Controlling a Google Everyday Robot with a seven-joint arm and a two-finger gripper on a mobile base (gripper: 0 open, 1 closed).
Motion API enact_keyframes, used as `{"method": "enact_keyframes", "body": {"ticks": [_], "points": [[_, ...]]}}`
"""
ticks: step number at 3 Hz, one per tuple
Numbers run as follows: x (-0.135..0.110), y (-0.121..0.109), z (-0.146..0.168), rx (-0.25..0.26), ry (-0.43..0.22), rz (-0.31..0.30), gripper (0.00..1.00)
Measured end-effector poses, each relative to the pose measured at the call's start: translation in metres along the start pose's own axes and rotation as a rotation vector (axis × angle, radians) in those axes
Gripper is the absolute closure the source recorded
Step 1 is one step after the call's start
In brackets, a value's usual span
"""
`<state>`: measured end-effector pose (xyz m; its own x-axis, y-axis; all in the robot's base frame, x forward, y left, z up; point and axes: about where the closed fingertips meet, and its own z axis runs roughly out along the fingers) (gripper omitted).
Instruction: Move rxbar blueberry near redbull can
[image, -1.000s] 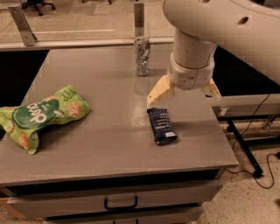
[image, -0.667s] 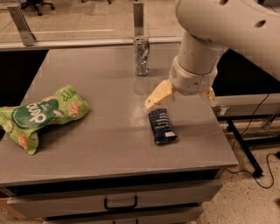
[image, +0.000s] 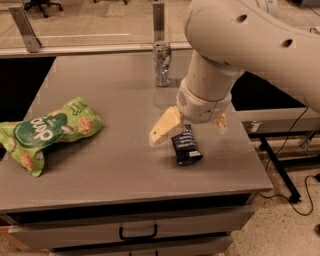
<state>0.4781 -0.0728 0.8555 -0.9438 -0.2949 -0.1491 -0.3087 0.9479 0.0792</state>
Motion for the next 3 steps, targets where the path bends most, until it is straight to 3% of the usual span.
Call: {"method": "enact_keyframes", "body": {"ticks": [1,2,3], "points": [[-0.001,0.016,0.012,0.025,-0.005,-0.024,0.08],[-0.005,0.024,0.021,0.063,-0.008,-0.016,0.21],[-0.013,0.019,0.026,0.101,-0.024,0.023,0.42]]}}
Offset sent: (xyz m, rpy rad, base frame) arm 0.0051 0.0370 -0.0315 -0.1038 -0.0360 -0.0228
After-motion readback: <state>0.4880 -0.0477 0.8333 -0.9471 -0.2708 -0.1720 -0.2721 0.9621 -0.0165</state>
